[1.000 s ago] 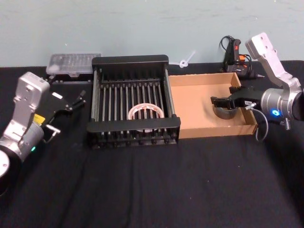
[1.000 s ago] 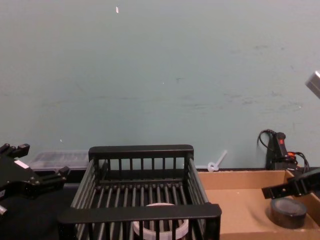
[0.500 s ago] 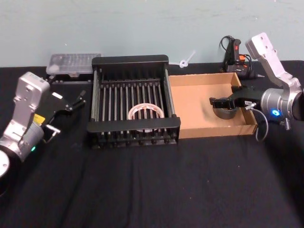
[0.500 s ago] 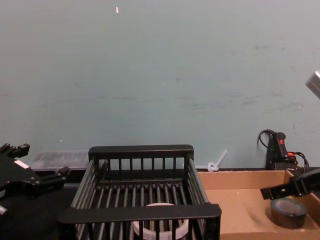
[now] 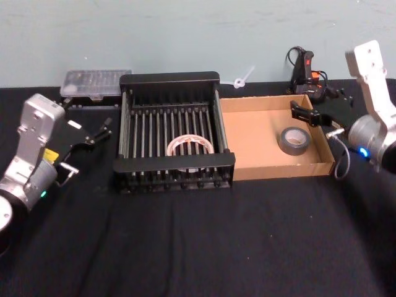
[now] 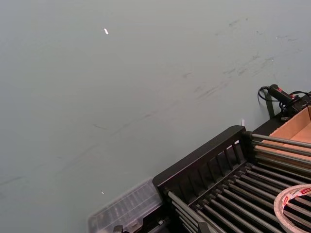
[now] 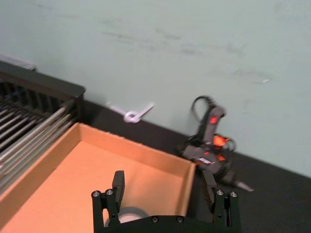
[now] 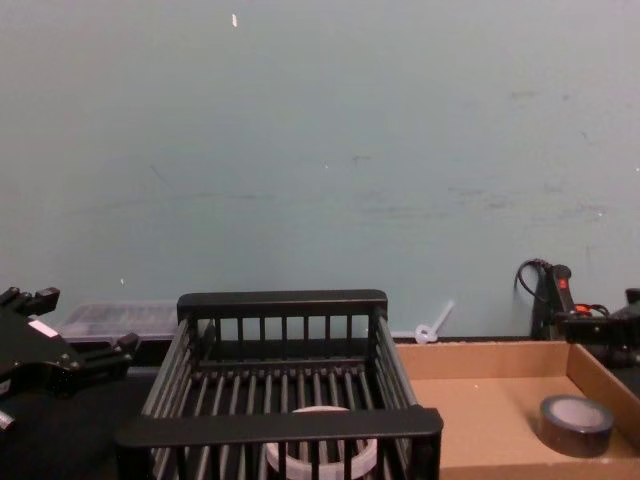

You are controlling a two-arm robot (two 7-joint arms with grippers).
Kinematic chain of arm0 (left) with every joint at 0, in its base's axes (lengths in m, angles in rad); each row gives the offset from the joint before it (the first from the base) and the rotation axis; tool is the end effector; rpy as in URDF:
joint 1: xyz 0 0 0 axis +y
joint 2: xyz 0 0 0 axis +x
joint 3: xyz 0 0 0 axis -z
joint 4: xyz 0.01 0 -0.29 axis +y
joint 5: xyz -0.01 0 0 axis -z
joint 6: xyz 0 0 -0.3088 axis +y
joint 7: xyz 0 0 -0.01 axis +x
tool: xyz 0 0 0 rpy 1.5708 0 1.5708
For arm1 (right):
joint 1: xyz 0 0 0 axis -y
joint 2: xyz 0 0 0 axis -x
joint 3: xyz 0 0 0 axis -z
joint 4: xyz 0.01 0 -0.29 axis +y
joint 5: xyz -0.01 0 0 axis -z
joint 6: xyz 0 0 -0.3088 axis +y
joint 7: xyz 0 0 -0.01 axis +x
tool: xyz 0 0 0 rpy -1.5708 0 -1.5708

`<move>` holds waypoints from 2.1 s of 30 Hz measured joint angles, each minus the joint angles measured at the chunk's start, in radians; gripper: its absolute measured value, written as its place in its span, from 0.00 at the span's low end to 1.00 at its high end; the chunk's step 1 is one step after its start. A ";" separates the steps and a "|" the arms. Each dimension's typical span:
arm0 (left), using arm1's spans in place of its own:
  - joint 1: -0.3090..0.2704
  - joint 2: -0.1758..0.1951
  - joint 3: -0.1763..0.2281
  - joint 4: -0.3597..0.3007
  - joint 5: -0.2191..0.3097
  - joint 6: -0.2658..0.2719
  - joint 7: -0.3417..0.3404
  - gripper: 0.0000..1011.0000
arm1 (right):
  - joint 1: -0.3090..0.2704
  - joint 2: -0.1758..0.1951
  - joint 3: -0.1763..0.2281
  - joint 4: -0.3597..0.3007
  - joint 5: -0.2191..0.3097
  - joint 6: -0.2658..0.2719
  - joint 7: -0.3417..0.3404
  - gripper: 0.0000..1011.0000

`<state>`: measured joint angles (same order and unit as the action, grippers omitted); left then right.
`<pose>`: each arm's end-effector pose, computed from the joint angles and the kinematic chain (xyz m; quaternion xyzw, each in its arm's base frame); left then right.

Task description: Pick up the white tape and place it into the black box , Pick up the silver tape and place it into the brown box.

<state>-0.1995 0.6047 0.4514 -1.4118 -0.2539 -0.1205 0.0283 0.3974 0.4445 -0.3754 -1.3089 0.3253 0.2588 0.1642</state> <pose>0.3581 0.0827 -0.3023 0.1416 -0.1324 0.5800 0.7912 0.4231 -0.0606 -0.2530 -0.1678 0.0159 -0.5660 0.8070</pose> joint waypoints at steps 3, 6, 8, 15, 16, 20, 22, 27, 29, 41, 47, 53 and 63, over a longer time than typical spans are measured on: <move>0.000 0.000 0.000 0.000 0.000 0.000 0.000 0.99 | -0.053 -0.007 0.012 -0.017 -0.056 -0.105 -0.070 0.99; 0.000 0.000 0.000 0.000 0.000 0.000 0.000 0.99 | -0.077 -0.009 0.016 -0.018 -0.086 -0.155 -0.101 0.99; 0.000 0.000 0.000 0.000 0.000 0.000 0.000 0.99 | -0.100 -0.011 0.021 -0.016 -0.116 -0.204 -0.130 0.99; 0.000 0.000 0.000 0.000 0.000 0.000 0.000 0.99 | -0.151 -0.013 0.039 0.004 -0.160 -0.282 -0.169 0.99; 0.000 0.000 0.000 0.000 0.000 0.000 0.000 0.99 | -0.159 -0.013 0.043 0.007 -0.163 -0.285 -0.170 0.99; 0.000 0.000 0.000 0.000 0.000 0.000 0.000 0.99 | -0.171 -0.015 0.058 0.011 -0.166 -0.285 -0.170 0.99; 0.000 0.000 0.000 0.000 0.000 0.000 0.000 0.99 | -0.175 -0.019 0.066 0.012 -0.167 -0.282 -0.171 0.99; 0.000 0.000 0.000 0.000 0.000 0.000 0.000 0.99 | -0.176 -0.020 0.067 0.012 -0.167 -0.281 -0.172 0.99; 0.000 0.000 0.000 0.000 0.000 0.000 0.000 0.99 | -0.176 -0.019 0.066 0.012 -0.167 -0.280 -0.172 0.99; 0.000 0.000 0.000 0.000 0.000 0.000 0.000 0.99 | -0.174 -0.018 0.063 0.012 -0.167 -0.280 -0.171 0.99; 0.000 0.000 0.000 0.000 0.000 0.000 0.000 0.99 | -0.174 -0.017 0.062 0.012 -0.167 -0.280 -0.171 0.99; 0.000 0.000 0.000 0.000 0.000 0.000 0.000 0.99 | -0.173 -0.016 0.061 0.012 -0.167 -0.280 -0.170 0.99; 0.000 0.000 0.000 0.000 0.000 0.000 0.000 0.99 | -0.173 -0.016 0.061 0.012 -0.167 -0.280 -0.170 0.99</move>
<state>-0.1996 0.6047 0.4514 -1.4119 -0.2539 -0.1205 0.0283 0.2246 0.4281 -0.3147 -1.2966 0.1582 -0.0213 -0.0055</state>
